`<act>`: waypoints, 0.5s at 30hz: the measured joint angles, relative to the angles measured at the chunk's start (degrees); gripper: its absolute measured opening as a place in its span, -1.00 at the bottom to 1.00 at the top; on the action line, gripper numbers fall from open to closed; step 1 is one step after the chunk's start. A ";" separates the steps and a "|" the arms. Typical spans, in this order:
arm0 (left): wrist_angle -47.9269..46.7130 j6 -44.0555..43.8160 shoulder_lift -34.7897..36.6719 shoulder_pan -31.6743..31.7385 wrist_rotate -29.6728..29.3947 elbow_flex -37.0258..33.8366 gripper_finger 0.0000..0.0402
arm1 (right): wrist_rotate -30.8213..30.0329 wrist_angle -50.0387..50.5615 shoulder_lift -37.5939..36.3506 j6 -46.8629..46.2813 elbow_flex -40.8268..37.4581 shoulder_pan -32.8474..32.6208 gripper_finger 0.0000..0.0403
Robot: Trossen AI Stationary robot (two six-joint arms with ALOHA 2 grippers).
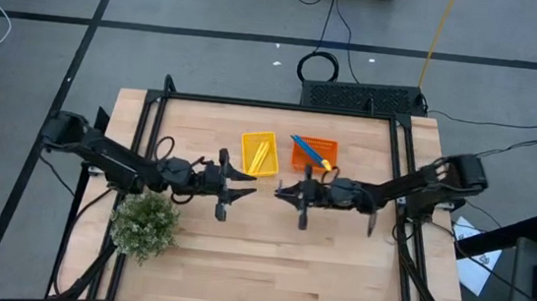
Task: Sort pens & pencils
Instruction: Put the blue pencil into the orange basket
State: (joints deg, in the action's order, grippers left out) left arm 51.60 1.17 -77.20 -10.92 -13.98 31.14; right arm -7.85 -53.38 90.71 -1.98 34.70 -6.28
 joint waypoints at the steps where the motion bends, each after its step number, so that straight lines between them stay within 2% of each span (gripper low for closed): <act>1: -3.00 -0.04 1.71 0.00 -0.32 0.00 -0.28 | -0.68 -0.07 -1.97 0.35 -1.62 -0.02 -0.95; 10: -28.87 -1.53 18.32 -0.74 -2.20 0.02 -0.22 | -10.24 1.58 -19.72 0.51 -17.41 -0.02 -0.95; 15: -34.71 -2.16 21.98 -1.60 -2.66 0.02 -0.22 | -12.03 3.43 -26.56 -1.91 -22.07 0.00 -0.95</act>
State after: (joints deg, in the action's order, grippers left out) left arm 16.89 -0.99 -55.22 -12.51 -16.64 31.16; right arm -19.88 -49.94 64.15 -3.89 12.63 -6.28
